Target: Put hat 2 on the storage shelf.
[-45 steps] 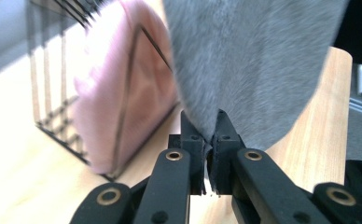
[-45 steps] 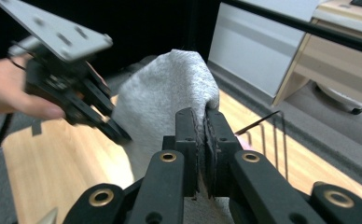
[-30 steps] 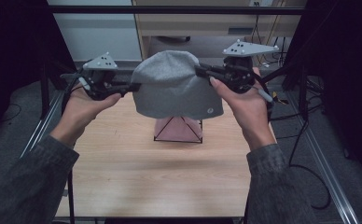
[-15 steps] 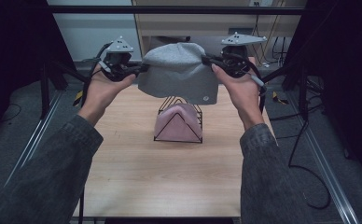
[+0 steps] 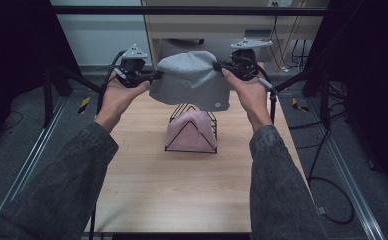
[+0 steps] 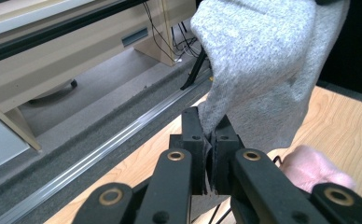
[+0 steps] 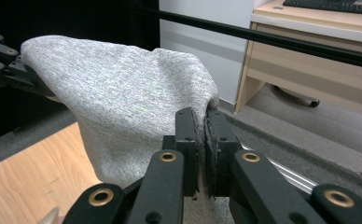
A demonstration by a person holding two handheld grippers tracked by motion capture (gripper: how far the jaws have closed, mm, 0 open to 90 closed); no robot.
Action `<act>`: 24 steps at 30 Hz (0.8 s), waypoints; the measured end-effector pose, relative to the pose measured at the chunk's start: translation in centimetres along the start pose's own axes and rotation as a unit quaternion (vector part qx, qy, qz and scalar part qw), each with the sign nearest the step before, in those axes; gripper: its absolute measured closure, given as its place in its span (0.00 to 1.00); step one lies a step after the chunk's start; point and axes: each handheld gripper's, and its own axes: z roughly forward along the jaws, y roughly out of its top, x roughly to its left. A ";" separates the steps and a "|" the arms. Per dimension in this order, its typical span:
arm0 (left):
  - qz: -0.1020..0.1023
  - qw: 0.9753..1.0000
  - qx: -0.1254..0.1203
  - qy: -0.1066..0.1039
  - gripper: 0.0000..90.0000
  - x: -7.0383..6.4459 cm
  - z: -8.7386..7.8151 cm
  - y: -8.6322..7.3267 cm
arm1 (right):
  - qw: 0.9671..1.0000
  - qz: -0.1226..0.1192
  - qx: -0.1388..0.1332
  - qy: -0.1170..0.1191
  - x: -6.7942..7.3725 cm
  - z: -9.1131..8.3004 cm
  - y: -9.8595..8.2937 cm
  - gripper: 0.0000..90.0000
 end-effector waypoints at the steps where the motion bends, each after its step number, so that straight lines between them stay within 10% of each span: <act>1: -0.002 1.000 0.000 -0.001 0.97 0.0 0.1 -0.1 | 1.000 -0.002 0.001 -0.001 -0.1 0.2 -0.2 0.95; 24: -0.008 1.000 0.022 -0.013 0.97 -2.0 1.6 -2.1 | 1.000 0.014 -0.001 -0.020 -0.5 -0.2 -2.7 0.95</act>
